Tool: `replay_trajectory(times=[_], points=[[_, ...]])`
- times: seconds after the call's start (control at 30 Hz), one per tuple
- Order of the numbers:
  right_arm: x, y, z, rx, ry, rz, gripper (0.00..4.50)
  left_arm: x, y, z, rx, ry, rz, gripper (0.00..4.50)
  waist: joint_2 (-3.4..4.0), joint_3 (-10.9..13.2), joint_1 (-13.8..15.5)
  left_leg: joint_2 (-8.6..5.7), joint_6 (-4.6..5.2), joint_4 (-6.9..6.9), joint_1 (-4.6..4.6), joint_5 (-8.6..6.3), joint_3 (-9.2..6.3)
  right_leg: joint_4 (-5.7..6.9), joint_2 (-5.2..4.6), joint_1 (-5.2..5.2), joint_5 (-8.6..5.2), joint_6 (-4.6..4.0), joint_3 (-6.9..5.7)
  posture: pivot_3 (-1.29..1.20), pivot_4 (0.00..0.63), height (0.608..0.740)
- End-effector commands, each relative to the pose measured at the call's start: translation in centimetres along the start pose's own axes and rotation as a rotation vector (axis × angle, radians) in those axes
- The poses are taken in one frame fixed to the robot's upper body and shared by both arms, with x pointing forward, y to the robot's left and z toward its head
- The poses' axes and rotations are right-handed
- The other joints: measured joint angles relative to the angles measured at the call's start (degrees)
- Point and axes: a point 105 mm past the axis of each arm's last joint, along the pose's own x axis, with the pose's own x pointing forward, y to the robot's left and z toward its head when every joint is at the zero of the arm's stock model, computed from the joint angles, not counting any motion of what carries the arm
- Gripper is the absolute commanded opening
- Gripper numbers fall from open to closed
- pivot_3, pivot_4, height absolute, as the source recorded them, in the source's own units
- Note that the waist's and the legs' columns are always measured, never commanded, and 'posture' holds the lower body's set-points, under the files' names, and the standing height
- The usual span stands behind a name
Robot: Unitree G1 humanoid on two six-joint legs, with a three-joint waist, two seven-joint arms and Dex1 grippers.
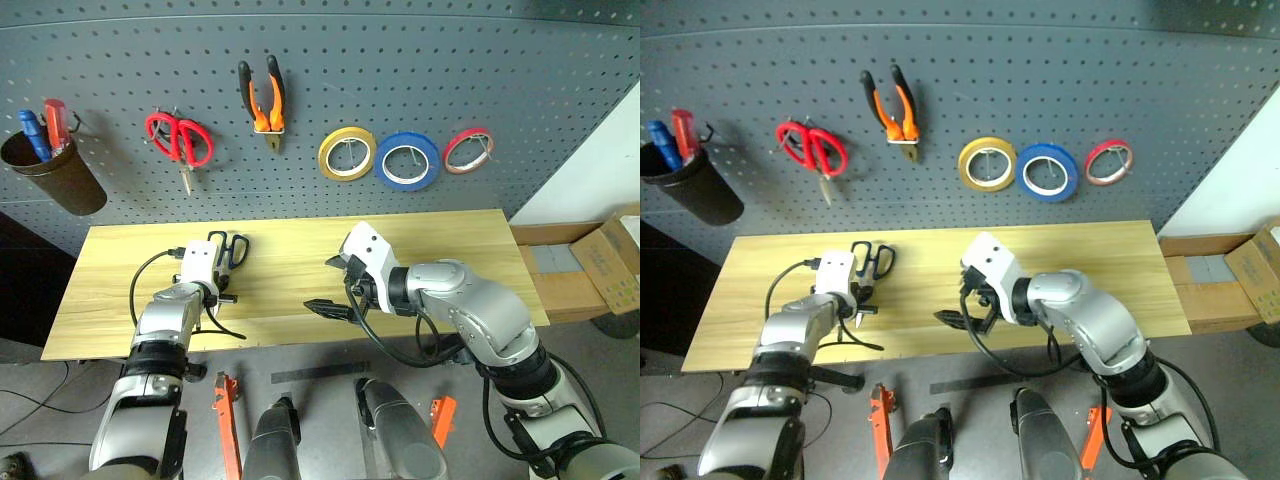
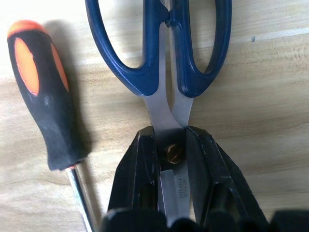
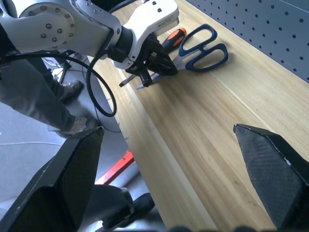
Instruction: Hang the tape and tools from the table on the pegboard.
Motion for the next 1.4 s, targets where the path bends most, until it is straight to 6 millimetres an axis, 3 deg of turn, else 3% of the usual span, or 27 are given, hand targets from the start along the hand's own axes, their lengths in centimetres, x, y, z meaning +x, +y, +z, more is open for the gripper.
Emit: replay_trajectory(times=[0.03,0.23,0.4,0.6,0.7,0.87,1.03,1.17,1.4], points=[[-0.5,0.4,1.7,-0.125,-0.089,0.0,4.5,-2.2,-0.4,1.8,0.048,-0.155,-0.026,0.49,0.0,0.0,-0.2,0.01,0.0,-0.04,-0.01,0.0,0.01,-0.05,0.0,-0.01,0.0,0.0,0.01,-0.26,0.31,0.74],[-1.6,0.5,2.8,-0.22,-0.215,0.021,4.5,-9.3,-2.0,3.3,0.181,-0.441,-0.043,0.47,-0.01,0.0,-0.1,0.1,-0.02,-0.69,-0.03,0.0,0.08,-0.59,-0.05,-0.11,0.0,-0.02,0.04,-0.25,0.306,0.74],[-2.1,0.4,3.1,-0.242,-0.25,0.058,4.5,-14.2,-1.8,4.9,0.223,-0.604,0.042,0.47,-0.01,0.0,0.2,0.05,-0.02,-0.72,-0.03,-0.01,0.15,-0.67,-0.11,-0.09,-0.03,-0.04,0.05,-0.23,0.301,0.74],[-1.9,-0.6,3.2,-0.255,-0.253,0.041,4.5,-17.8,-0.5,7.3,0.228,-0.745,0.186,0.47,-0.03,0.0,0.2,0.02,-0.02,-0.65,0.01,0.0,0.26,-0.67,-0.12,-0.04,-0.03,-0.03,0.08,-0.2,0.292,0.74],[-1.5,-1.4,3.8,-0.244,-0.271,0.012,4.5,-17.9,1.3,8.7,0.163,-0.78,0.233,0.47,-0.03,0.0,0.2,0.03,-0.02,-0.66,0.02,0.0,0.26,-0.62,-0.08,-0.04,-0.02,-0.01,0.06,-0.19,0.285,0.74],[-1.2,-1.9,4.4,-0.247,-0.286,-0.007,4.5,-17.2,2.6,11.0,0.161,-0.823,0.221,0.47,-0.04,0.0,0.3,0.03,-0.02,-0.67,0.02,0.0,0.25,-0.62,-0.03,-0.03,-0.01,0.0,0.05,-0.19,0.283,0.74],[-1.0,-2.3,4.6,-0.243,-0.284,-0.03,4.5,-16.0,3.7,12.0,0.097,-0.815,0.195,0.47,-0.05,0.0,0.5,0.02,-0.02,-0.68,-0.08,-0.01,0.26,-0.66,-0.07,-0.07,-0.01,0.01,0.05,-0.2,0.283,0.74],[-1.0,-2.5,4.7,-0.24,-0.286,-0.041,4.5,-14.1,2.9,12.5,0.071,-0.79,0.108,0.47,-0.05,0.0,0.6,0.03,-0.02,-0.65,-0.08,0.0,0.22,-0.6,-0.06,-0.07,-0.01,0.01,0.02,-0.2,0.283,0.74],[-1.0,-2.7,5.0,-0.235,-0.289,-0.059,4.5,-13.1,2.8,13.2,0.035,-0.794,0.085,0.42,-0.05,0.0,0.6,0.03,-0.02,-0.58,-0.08,0.0,0.22,-0.59,-0.06,-0.06,0.02,0.04,0.03,-0.22,0.288,0.74]])
